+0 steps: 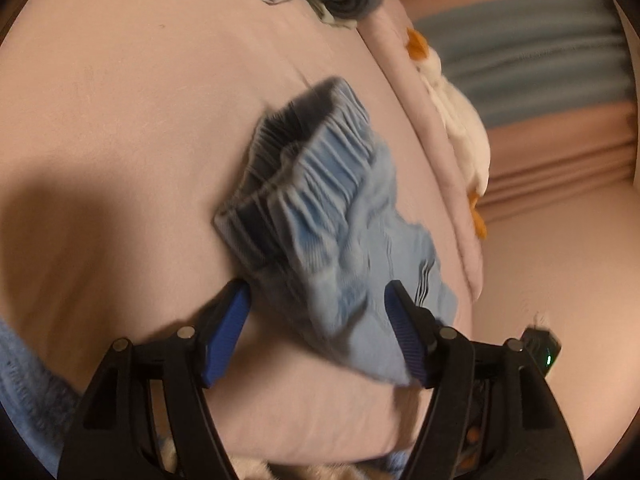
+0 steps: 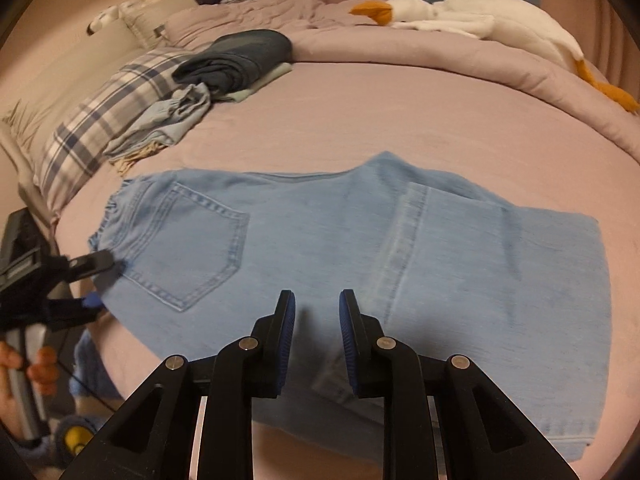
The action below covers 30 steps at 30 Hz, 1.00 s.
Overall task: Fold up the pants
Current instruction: 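Grasp the elastic leg cuffs with the left tool and lift them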
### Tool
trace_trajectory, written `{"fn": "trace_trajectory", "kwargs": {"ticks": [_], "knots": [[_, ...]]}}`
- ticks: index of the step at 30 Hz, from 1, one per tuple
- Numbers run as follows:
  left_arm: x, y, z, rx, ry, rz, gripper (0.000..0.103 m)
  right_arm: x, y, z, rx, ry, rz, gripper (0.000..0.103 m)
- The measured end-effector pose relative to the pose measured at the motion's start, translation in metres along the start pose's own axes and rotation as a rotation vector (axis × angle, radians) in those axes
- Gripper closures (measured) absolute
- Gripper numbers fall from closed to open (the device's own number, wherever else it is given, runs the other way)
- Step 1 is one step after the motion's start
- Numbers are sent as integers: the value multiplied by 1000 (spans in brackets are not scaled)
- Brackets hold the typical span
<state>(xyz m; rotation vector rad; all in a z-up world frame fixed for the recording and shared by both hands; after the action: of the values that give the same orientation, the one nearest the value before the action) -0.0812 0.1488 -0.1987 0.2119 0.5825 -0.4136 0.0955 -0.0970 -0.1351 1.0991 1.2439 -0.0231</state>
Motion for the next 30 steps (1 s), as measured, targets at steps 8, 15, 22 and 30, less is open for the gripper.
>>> {"fn": "trace_trajectory", "kwargs": {"ticks": [8, 15, 22, 30], "knots": [[4, 15, 9, 14, 6, 115, 32, 17, 11, -5, 34, 60, -29, 81], [10, 23, 17, 79, 75, 119, 50, 47, 30, -2, 97, 100, -63, 81], [1, 12, 48, 264, 147, 163, 64, 51, 26, -11, 53, 76, -104, 81], [-2, 0, 85, 421, 194, 187, 66, 27, -14, -55, -74, 155, -201, 81]]}}
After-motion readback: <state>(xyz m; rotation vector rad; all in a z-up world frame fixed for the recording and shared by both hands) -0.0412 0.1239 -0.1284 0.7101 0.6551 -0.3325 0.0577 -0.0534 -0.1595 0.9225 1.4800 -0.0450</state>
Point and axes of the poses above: each gripper's, at about its wrist camera, not at the fingertips, and x roughly the way its jaws point, z to its right, y to its top, the point moved 2 cm from there along x, roughly the way its jaws point, and after that the axes turned 9 degrees about -x, right-handed, at the moved point
